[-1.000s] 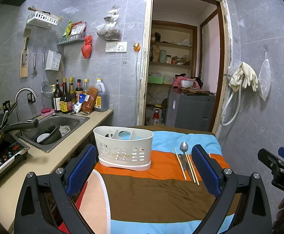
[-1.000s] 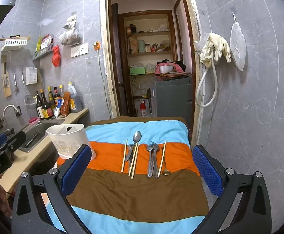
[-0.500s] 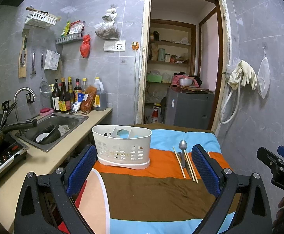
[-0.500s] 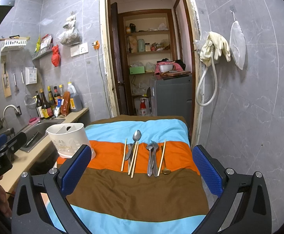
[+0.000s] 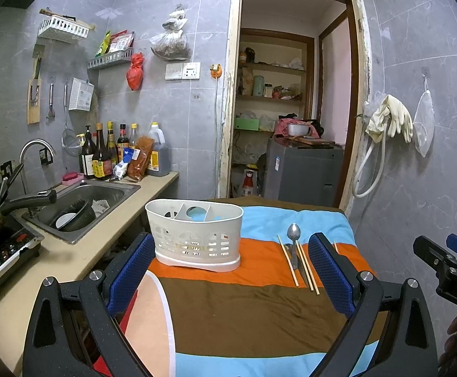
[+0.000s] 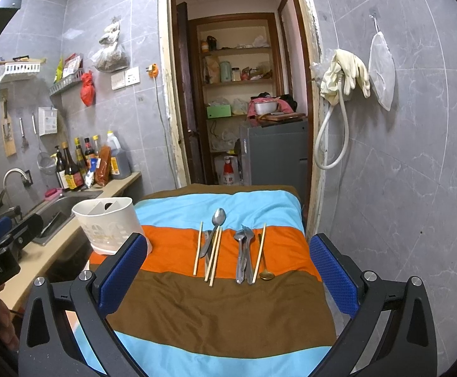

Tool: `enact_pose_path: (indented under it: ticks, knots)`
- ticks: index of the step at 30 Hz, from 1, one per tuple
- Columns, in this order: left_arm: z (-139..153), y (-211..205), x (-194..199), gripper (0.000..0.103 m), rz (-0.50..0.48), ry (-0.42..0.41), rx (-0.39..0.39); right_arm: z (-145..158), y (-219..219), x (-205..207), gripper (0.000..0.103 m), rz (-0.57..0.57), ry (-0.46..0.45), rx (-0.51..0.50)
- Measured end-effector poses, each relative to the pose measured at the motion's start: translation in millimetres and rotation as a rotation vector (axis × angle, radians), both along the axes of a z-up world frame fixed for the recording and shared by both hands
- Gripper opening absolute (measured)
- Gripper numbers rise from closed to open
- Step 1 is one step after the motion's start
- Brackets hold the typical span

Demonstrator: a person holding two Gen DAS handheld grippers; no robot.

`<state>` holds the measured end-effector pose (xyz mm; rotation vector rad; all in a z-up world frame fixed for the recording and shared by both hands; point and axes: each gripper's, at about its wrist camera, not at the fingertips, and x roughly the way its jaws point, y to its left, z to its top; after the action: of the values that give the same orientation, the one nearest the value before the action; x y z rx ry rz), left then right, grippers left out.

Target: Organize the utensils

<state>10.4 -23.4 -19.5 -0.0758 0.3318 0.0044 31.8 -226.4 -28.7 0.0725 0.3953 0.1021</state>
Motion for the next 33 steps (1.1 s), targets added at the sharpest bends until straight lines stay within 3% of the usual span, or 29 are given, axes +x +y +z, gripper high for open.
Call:
enact_pose_path:
  ticks: [17,33]
  knots:
    - [-14,-5,2,0.096,-0.004,0.009,-0.005,-1,-1,1,0.103,-0.001,0.005,0.0]
    - [-10,-12,4,0.096,-0.045,-0.003,0.007,-1,-2,-3,0.103,-0.014,-0.002,-0.003]
